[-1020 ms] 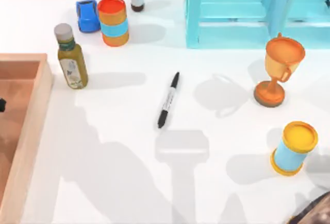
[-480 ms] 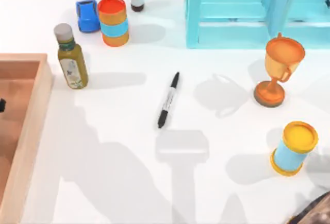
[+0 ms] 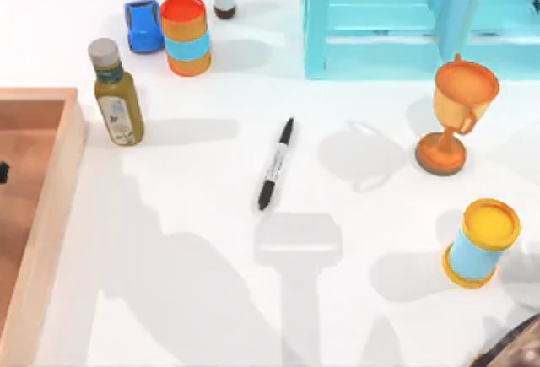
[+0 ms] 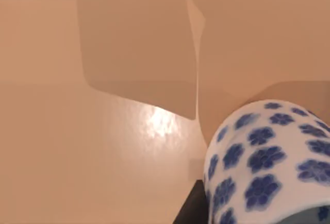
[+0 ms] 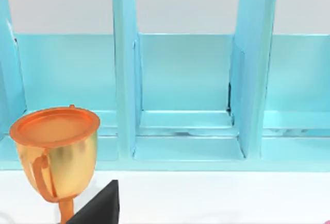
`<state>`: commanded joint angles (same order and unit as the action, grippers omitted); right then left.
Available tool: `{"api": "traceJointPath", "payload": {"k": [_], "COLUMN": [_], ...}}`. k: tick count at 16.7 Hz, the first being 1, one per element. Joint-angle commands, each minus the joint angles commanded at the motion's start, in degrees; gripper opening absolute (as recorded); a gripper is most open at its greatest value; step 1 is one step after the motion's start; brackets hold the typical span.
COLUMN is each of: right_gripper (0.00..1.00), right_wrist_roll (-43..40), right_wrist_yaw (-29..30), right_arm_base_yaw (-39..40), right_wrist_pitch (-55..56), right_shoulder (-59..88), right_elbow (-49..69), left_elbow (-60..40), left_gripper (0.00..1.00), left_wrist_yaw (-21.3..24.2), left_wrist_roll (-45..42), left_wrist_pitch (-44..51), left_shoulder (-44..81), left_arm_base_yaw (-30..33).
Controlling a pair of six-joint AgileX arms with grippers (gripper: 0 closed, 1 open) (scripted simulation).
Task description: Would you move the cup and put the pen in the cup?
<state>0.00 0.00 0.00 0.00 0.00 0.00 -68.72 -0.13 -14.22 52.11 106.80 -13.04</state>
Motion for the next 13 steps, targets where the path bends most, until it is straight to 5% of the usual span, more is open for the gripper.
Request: {"api": "traceJointPath", "payload": {"k": [6, 13], "right_gripper": [1.00, 1.00], "right_wrist_roll": [0.0, 0.0], "right_wrist_yaw": [0.0, 0.0], "right_arm_base_yaw": [0.0, 0.0], "right_wrist_pitch": [0.0, 0.0], "right_shoulder": [0.0, 0.0], "right_elbow": [0.0, 0.0], "left_elbow": [-8.8, -23.2], "left_gripper": [0.00, 0.00], "left_wrist_yaw": [0.4, 0.4], "left_wrist_roll": [3.6, 18.9], "left_wrist_pitch": [8.7, 26.3], "left_shoulder": [-0.9, -3.7], "left_arm_base_yaw": [1.7, 18.8]}}
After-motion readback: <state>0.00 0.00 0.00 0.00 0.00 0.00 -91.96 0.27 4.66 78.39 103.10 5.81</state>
